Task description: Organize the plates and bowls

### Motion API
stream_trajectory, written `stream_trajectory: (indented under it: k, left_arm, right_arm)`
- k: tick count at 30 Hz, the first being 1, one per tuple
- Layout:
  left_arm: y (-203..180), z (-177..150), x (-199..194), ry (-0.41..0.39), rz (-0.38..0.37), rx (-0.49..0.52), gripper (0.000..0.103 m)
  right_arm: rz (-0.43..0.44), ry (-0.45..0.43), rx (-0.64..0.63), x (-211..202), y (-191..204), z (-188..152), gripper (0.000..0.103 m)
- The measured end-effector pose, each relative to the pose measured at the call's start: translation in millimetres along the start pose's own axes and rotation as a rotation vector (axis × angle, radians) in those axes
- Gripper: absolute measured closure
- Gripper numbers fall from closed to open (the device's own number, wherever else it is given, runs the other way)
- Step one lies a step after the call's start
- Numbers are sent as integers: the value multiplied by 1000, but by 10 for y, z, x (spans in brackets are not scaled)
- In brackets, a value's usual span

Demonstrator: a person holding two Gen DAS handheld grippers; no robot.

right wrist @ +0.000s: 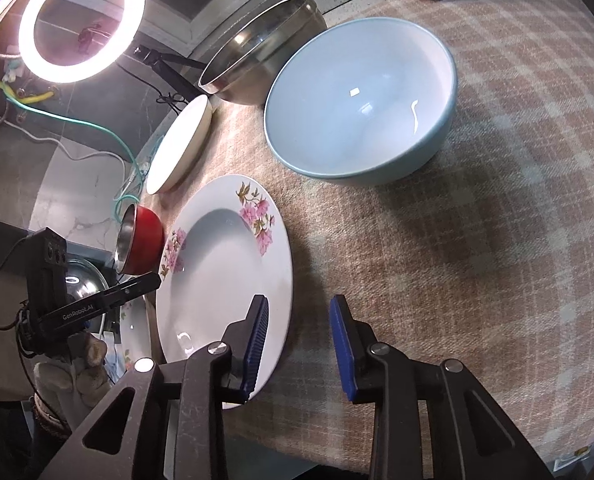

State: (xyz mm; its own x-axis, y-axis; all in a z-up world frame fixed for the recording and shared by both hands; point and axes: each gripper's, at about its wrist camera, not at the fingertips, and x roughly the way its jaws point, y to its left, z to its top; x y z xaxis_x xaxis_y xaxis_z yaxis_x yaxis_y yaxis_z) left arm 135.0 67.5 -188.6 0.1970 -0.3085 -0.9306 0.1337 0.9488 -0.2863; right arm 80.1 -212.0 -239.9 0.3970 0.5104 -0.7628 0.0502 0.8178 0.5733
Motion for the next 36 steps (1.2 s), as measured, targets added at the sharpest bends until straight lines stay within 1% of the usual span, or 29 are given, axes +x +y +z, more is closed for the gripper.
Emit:
stream_trajectory:
  k: [11, 14, 22, 27, 36]
  left_arm:
    - [-2, 40, 114, 38, -4, 12, 60]
    - [-1, 46, 150, 52, -11, 8, 67]
    - [20, 56, 198, 69, -12, -1, 67]
    - [-4, 57, 202, 68, -3, 2, 68]
    - [23, 26, 185, 64, -25, -46, 68]
  right_arm:
    - [-2, 19, 2, 110, 18, 33, 78]
    - [-2, 28, 1, 141, 28, 31, 79]
    - [19, 48, -21, 213, 86, 69, 90]
    - [15, 54, -38, 221, 99, 86, 90]
    - [1, 64, -47, 203, 104, 77, 90]
